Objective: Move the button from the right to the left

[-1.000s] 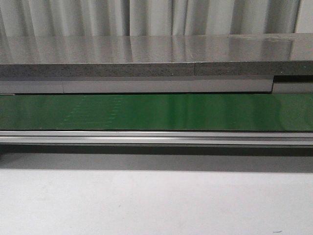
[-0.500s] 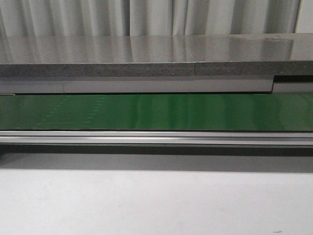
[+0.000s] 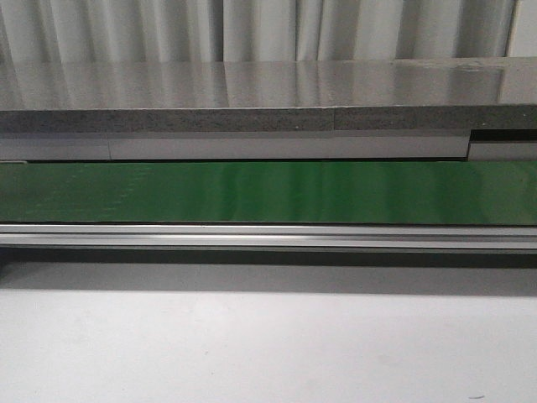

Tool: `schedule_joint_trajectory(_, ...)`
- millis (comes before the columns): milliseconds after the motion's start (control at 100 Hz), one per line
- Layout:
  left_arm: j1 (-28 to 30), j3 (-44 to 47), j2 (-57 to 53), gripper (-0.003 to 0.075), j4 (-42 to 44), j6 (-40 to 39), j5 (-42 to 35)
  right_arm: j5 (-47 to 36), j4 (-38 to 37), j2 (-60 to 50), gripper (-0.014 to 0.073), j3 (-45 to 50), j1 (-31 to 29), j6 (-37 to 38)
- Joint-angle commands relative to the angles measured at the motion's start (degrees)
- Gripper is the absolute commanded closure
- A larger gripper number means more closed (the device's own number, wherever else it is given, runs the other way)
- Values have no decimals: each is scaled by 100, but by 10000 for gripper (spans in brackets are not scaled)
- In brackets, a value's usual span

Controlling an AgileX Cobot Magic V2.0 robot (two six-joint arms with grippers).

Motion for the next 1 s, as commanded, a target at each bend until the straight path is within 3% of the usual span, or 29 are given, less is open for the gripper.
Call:
schedule_joint_trajectory(0,-315,-101,-451,741,-167,32,-133,-489,-43,41,662,-143,1,5)
schedule_joint_trajectory(240,-859,261,-880,741,-179,32,-389,-489,-43,41,662,-143,1,5)
schedule_joint_trajectory(990,-858,3389,-3882,741,-472,48,-2232,-489,-43,41,662,-143,1,5)
